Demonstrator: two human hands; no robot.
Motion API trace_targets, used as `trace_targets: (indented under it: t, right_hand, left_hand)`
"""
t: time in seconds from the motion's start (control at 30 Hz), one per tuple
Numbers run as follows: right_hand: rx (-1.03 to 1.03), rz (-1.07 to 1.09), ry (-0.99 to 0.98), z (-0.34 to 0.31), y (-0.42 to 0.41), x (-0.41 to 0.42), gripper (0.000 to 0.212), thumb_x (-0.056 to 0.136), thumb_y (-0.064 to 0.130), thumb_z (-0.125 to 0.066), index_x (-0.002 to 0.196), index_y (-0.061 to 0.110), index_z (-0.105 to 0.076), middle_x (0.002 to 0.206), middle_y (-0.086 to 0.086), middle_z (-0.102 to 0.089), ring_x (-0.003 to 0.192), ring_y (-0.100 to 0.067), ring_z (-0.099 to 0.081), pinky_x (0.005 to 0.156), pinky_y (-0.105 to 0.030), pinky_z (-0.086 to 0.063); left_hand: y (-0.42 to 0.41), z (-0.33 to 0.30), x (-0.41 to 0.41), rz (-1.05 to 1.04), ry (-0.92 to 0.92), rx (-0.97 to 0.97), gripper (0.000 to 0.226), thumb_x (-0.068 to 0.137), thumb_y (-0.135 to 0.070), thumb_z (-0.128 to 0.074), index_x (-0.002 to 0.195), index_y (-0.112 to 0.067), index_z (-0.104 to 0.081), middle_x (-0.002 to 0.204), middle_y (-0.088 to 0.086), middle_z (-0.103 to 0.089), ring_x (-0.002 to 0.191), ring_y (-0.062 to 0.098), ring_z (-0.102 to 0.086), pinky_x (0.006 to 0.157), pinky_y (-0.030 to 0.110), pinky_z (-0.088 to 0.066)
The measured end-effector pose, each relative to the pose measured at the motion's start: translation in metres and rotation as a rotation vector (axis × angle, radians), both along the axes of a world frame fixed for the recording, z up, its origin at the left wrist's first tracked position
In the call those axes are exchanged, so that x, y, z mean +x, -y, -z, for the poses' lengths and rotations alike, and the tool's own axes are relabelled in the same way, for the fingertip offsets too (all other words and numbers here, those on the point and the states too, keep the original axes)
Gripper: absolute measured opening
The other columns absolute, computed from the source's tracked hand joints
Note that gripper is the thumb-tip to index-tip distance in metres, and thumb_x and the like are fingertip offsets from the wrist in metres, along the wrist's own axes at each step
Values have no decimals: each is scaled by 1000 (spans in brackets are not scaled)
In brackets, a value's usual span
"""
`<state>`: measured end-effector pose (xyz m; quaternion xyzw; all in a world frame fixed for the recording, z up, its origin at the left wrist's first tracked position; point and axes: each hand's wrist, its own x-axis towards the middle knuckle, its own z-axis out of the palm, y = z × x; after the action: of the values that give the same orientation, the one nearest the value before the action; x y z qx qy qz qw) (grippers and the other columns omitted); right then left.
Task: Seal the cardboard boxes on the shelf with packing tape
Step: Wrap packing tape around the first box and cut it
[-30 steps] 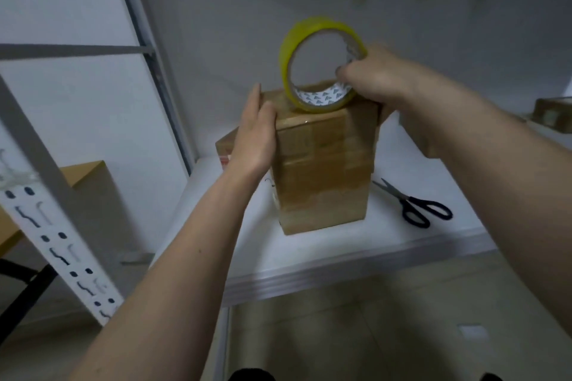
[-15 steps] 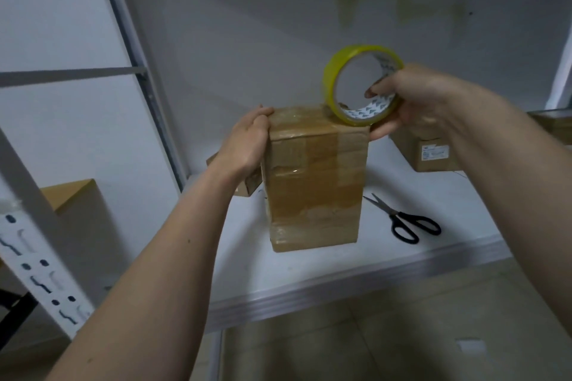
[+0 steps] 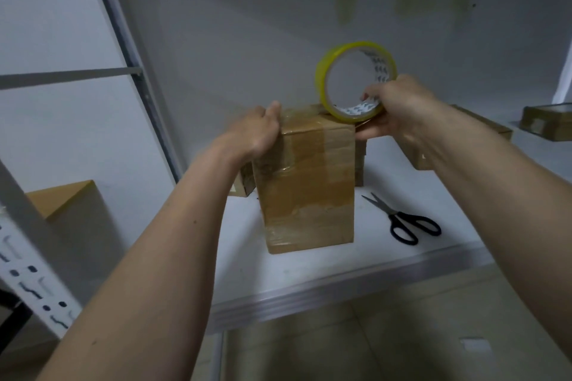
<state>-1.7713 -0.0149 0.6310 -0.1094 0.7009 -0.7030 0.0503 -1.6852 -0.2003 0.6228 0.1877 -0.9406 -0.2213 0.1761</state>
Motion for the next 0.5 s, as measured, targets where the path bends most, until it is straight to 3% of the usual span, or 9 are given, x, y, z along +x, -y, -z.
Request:
trace_targets:
  t: [0.13,0.3,0.37,0.43,0.5]
  right_hand:
    - [-71,-95,70,-2,-6,-3,19,100,14,-45,82,12,-47,100,-15,-59,82,-29,-65,46,-44,-56]
    - [-125,-36,68,22,10,-4,19,94,27,-58,106,13,-54,104,-12,-64,76,-23,-67,48,-30,-58]
    - [-101,-1,18,27,13,-3,14,92,25,-61,100,14,-56,99,-9,-66,81,-20,-67,52,-27,-58]
    - [-107,34,-15,23,14,-3,9,94,23,-58,91,17,-53,99,-9,-64,83,-20,-66,51,-29,-58]
    - [-151,39,4,16,12,-4,9,97,21,-52,99,12,-50,102,-11,-62,79,-23,-66,49,-36,-58]
  left_hand:
    - [1,0,1,9,10,-6,63,106,-49,-16,147,-8,-40,152,17,-39,140,33,-36,115,42,-28]
    - [7,3,-1,6,11,-22,60,106,-48,-19,142,-7,-44,146,18,-46,132,35,-43,110,42,-33]
    - [7,3,0,6,13,-40,59,106,-48,-19,141,-7,-44,145,18,-47,131,35,-44,107,41,-34]
    - [6,4,1,10,12,-47,59,106,-48,-19,142,-7,-44,146,18,-46,132,35,-43,108,41,-33]
    - [7,3,2,10,12,-52,59,107,-47,-19,143,-7,-43,147,18,-44,133,34,-42,109,41,-32]
